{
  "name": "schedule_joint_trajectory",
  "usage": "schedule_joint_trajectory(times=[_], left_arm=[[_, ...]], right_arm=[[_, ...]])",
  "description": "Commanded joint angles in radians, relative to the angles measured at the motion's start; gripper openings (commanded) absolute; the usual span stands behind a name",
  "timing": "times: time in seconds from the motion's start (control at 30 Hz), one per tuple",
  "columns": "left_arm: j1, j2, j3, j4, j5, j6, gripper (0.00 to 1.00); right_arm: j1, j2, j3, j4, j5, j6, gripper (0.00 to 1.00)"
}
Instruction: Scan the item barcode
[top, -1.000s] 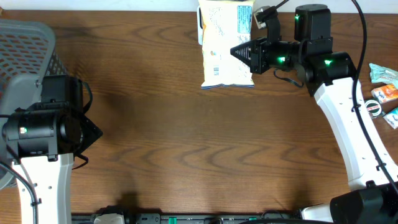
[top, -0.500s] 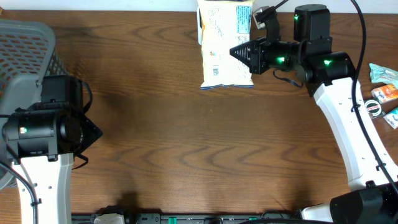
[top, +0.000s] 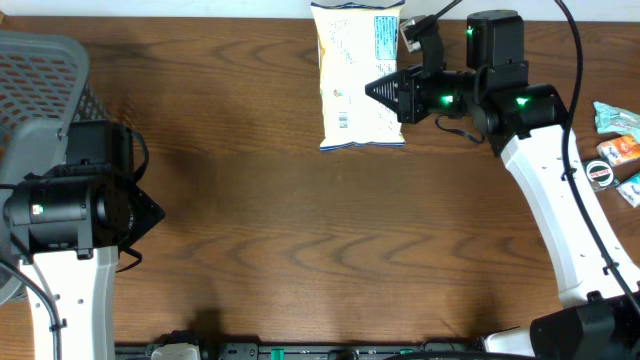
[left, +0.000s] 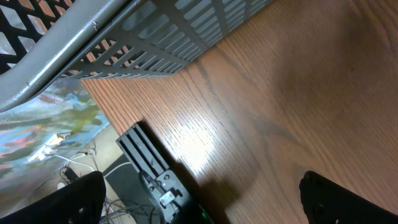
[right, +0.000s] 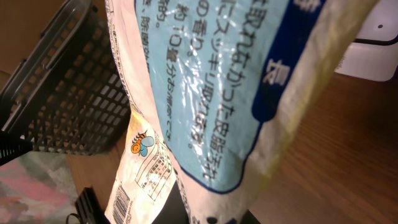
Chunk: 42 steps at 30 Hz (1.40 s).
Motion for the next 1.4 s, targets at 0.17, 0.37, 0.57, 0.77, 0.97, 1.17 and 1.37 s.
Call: schedule_joint_trajectory(times=[0.17,0.37,0.57,0.77,0.97,1.17,1.37], left_arm=[[0.004,-0.004,0.001,-0.005,-0.003,-0.013,0.98],[0.004,-0.004,0.001,-0.005,-0.003,-0.013,0.98],[0.004,-0.004,0.001,-0.005,-0.003,-0.013,0.98],[0.004,-0.004,0.001,-0.005,-0.003,-0.013,0.98],[0.004,-0.004,0.001,-0.005,-0.003,-0.013,0.98],[0.004,-0.004,0.001,-0.005,-0.003,-0.013,0.98],[0.004,-0.004,0.001,-0.005,-0.003,-0.013,0.98]], right_arm=[[0.01,-0.012,0.01,0.003,-0.021,-0.017,0.01],[0.011,-0.012,0.01,0.003,-0.021,-0.017,0.01],[0.011,-0.012,0.01,0.003,-0.021,-0.017,0.01],[0.011,-0.012,0.01,0.003,-0.021,-0.017,0.01],[0.011,-0.012,0.01,0.003,-0.021,-0.017,0.01],[0.013,-0.012,0.01,-0.005,0.018,-0.016,0.01],[0.03,-0.011,0.01,-0.036,0.163,0.012,0.01]])
